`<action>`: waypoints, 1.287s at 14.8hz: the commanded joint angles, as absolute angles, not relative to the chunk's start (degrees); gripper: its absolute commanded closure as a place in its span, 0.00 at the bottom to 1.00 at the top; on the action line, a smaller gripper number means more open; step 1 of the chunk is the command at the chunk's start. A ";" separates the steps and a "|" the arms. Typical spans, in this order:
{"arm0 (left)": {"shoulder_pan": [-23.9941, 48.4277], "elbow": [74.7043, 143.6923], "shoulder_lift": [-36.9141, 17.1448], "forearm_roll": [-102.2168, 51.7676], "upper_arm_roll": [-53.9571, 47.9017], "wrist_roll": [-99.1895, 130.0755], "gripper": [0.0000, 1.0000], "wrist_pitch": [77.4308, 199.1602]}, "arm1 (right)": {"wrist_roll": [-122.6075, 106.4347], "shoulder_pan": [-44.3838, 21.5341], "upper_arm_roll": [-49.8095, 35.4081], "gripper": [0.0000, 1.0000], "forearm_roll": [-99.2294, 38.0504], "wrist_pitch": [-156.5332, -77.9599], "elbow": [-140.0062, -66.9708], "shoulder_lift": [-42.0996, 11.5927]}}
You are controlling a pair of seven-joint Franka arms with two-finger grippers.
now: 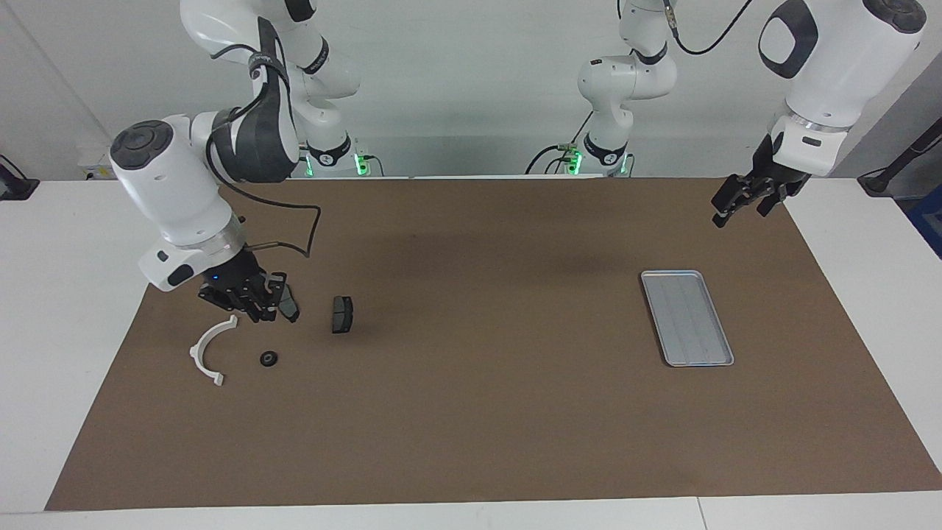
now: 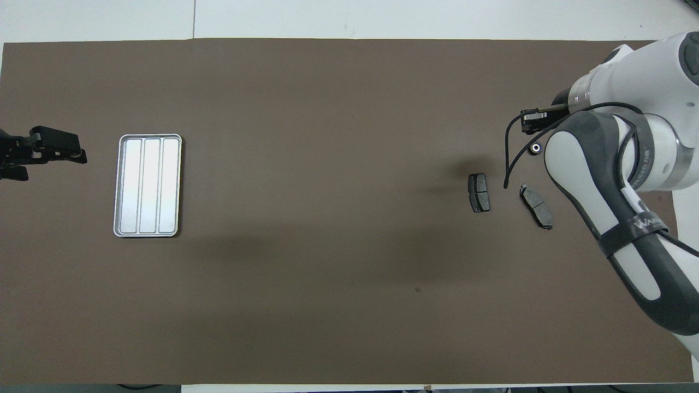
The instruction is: Place bearing gear from tray to pile
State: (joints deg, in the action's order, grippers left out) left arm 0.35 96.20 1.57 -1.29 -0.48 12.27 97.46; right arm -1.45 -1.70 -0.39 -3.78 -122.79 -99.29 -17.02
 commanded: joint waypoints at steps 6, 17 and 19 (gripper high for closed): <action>-0.17 97.21 2.37 -1.14 -0.70 11.34 0.00 97.73 | -0.70 -1.23 -0.97 1.00 -2.55 -133.84 -107.92 -17.31; -0.18 97.21 2.37 -1.14 -0.70 11.34 0.00 97.65 | -0.97 -1.32 -0.97 1.00 -2.55 -140.44 -108.19 -23.46; -0.17 97.21 2.37 -1.14 -0.70 11.34 0.00 97.73 | -0.97 -1.41 -0.97 1.00 -2.55 -140.54 -108.11 -23.73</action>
State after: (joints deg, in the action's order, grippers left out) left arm 0.35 96.20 1.57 -1.29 -0.48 12.26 97.46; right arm -1.45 -1.78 -0.40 -3.77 -139.22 -107.81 -23.54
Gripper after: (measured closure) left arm 0.000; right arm 0.762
